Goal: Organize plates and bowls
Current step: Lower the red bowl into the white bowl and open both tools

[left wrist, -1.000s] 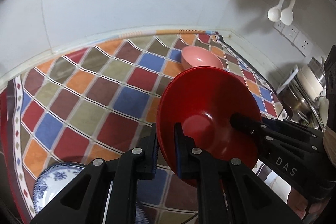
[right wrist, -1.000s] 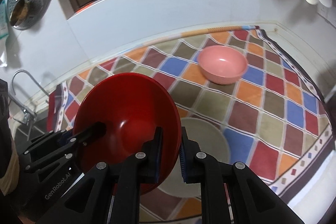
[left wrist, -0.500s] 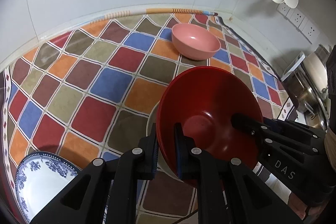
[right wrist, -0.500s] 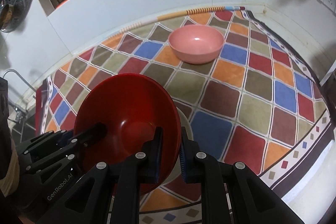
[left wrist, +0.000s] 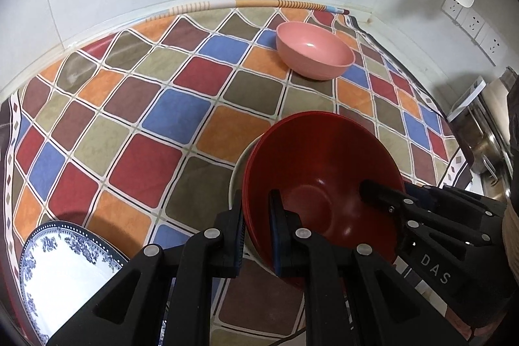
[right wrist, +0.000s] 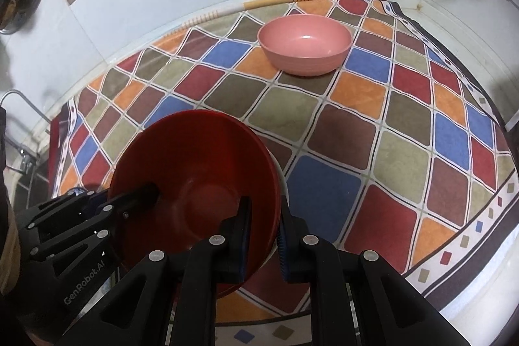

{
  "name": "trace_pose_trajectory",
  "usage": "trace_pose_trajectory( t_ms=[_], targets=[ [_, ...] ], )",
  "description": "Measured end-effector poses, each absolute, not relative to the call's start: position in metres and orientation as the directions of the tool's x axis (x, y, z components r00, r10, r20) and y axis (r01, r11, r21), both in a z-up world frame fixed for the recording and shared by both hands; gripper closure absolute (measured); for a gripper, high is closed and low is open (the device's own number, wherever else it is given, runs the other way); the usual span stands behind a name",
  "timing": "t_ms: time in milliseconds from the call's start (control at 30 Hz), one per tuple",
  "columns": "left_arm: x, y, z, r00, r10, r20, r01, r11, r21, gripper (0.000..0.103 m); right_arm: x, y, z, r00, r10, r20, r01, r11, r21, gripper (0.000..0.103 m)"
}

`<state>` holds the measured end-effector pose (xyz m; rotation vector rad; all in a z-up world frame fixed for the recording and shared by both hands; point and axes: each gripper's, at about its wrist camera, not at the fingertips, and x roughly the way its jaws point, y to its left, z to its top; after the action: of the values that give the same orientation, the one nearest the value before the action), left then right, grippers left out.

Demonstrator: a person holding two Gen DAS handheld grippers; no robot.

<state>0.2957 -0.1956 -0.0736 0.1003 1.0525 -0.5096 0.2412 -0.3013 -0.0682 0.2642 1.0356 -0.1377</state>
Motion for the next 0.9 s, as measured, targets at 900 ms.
trace_pose_trajectory(
  t_ms=[900],
  targets=[
    [0.294,-0.189,-0.057,0.432,-0.37,-0.823,0.455,0.877,-0.155,0.052,0.235,-0.299,-0.063,0.533,-0.058,-0.844,0.223,0.972,0.073,0.066]
  ],
)
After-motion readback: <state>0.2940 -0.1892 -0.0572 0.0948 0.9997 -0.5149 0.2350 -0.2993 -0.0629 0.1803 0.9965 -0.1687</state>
